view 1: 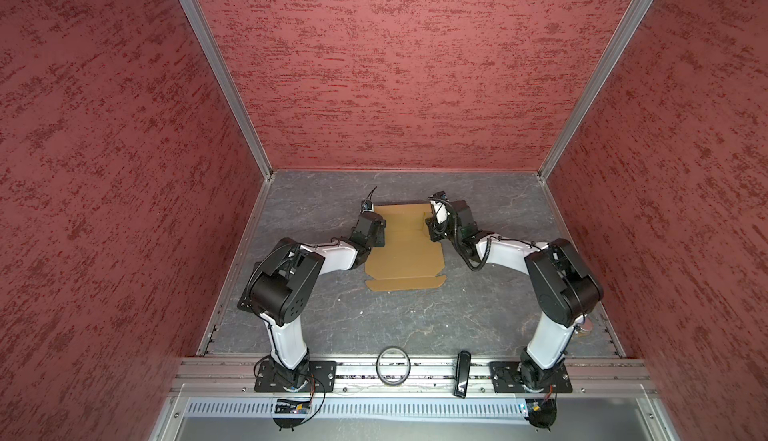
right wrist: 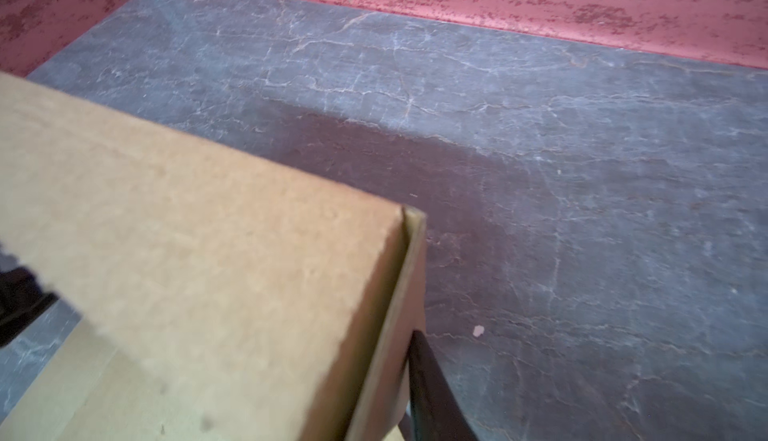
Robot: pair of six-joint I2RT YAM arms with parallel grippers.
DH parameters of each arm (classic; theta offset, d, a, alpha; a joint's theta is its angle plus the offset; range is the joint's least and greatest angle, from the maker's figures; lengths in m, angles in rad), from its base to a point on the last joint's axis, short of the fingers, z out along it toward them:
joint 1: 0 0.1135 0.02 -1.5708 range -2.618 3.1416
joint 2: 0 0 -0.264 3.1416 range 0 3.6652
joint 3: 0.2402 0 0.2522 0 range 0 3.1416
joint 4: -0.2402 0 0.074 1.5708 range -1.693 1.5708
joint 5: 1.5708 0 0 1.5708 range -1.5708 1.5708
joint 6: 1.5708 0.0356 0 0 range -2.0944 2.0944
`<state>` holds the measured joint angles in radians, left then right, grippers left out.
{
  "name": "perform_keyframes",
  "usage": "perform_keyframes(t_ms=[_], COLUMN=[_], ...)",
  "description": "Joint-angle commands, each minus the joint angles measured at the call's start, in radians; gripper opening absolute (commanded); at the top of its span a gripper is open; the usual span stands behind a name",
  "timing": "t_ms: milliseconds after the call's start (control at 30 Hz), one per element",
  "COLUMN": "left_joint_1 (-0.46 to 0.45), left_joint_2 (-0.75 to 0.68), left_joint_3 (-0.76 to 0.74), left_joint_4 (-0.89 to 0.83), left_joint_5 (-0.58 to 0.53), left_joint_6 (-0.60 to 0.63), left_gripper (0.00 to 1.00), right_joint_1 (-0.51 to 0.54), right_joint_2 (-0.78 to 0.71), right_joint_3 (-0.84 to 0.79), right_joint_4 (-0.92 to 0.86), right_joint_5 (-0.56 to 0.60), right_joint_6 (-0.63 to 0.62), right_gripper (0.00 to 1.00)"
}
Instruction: Fold the paper box
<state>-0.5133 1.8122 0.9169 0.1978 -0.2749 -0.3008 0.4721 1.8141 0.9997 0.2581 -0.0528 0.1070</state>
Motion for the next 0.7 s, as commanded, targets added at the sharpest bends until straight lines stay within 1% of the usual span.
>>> perform_keyframes(t_ms=[0, 133, 300, 467, 667], left_joint_1=[-0.035, -0.035, -0.036, -0.031, -0.017], left_joint_2=[0.031, 0.030, 0.030, 0.021, 0.012], left_joint_3=[0.010, 0.008, 0.010, 0.032, 0.063], left_joint_4=[-0.039, -0.034, -0.039, -0.098, -0.175], left_joint_5=[0.092, 0.103, 0.110, 0.114, 0.152], left_joint_6=[-0.023, -0.023, -0.024, -0.025, -0.033], left_gripper=[0.08, 0.08, 0.08, 0.08, 0.08], right_joint_1=[0.027, 0.033, 0.032, 0.035, 0.048], right_joint_2=[0.037, 0.055, 0.067, 0.076, 0.056], right_joint_3=[0.022, 0.029, 0.018, 0.055, 0.086], right_joint_4=[0.045, 0.054, 0.087, 0.011, -0.103], right_joint_5=[0.022, 0.063, 0.108, 0.090, 0.133], right_joint_6=[0.045, 0.054, 0.068, 0.017, -0.051], right_gripper=[0.21, 0.20, 0.15, 0.10, 0.09])
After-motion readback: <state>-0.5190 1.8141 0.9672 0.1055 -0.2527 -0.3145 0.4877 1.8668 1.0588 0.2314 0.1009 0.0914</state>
